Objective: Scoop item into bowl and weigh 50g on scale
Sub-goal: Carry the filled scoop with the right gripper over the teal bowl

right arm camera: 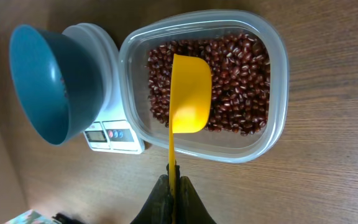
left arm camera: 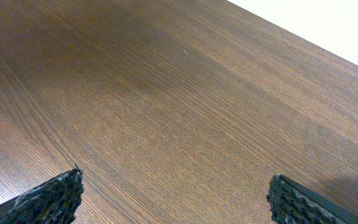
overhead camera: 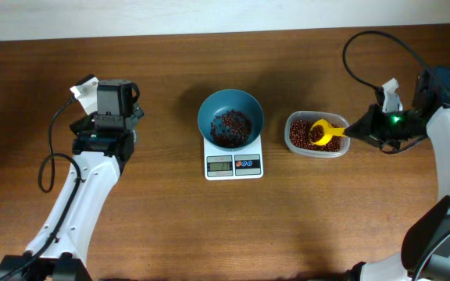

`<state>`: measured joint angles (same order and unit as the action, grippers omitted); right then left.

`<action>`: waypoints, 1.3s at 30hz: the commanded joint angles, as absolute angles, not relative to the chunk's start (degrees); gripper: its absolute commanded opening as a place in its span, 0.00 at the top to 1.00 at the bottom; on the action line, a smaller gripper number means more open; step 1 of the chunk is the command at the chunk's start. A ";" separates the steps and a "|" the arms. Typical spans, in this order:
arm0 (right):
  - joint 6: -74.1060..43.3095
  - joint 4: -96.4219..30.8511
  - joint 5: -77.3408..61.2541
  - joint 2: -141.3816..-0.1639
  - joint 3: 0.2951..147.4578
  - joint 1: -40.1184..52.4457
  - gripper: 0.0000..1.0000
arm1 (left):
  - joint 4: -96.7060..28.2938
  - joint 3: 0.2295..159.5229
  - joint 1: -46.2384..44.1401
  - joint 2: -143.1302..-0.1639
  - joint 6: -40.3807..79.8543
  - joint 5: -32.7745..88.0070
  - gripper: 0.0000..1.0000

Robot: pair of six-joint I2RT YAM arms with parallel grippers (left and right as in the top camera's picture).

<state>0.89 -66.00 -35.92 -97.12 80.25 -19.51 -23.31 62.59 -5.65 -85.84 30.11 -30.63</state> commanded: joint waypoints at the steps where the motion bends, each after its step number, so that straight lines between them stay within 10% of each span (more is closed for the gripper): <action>1: 2.81 -66.19 -39.51 -95.48 79.83 -20.56 0.96 | -23.20 63.26 -5.45 -86.56 30.81 -30.85 0.01; 26: 5.56 -71.20 -53.82 -89.25 83.26 -23.68 0.96 | -23.24 63.26 -5.45 -86.56 30.81 -30.85 0.01; 39: -0.97 -68.75 -53.32 -88.53 89.60 -8.05 0.96 | -23.22 63.26 -5.45 -86.56 30.81 -30.85 0.01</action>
<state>1.19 -70.46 -52.21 -89.62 88.25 -10.96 -23.31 62.59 -5.65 -85.84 30.11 -30.63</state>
